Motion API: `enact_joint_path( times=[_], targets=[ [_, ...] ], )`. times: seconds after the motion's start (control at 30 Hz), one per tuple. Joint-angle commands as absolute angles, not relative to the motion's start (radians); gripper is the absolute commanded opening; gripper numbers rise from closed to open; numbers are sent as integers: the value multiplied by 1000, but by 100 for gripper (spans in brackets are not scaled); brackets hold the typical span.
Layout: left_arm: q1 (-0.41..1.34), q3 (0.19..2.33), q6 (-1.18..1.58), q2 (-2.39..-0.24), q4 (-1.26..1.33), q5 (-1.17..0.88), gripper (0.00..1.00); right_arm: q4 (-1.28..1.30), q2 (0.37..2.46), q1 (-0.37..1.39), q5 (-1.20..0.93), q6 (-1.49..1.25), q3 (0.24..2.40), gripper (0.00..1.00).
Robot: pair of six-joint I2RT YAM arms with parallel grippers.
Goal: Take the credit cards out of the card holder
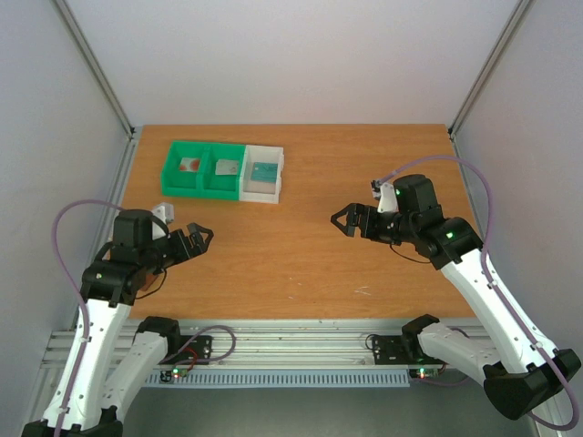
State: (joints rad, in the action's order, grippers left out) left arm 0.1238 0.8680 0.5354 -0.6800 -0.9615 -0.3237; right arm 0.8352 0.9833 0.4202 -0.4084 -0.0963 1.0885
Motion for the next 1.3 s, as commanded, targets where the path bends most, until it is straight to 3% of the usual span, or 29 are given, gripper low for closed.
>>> enact_joint_path(
  times=[0.0, 0.37, 0.6, 0.93, 1.27],
  targets=[
    [118, 885, 571, -701, -976, -243, 99, 827, 959, 413, -400, -99, 1097, 99],
    [116, 887, 680, -859, -951, -29, 99, 824, 961, 414, -433, -96, 1095, 99],
    [54, 1053, 734, -1109, -990, 214, 99, 783, 952, 414, -514, -128, 1089, 99],
    [-95, 1134, 816, -1403, -978, 357, 99, 859, 933, 414, -526, -124, 1172, 98],
    [-235, 954, 877, -1482, -837, 216, 99, 870, 881, 414, -496, -154, 1148, 99]
  ],
)
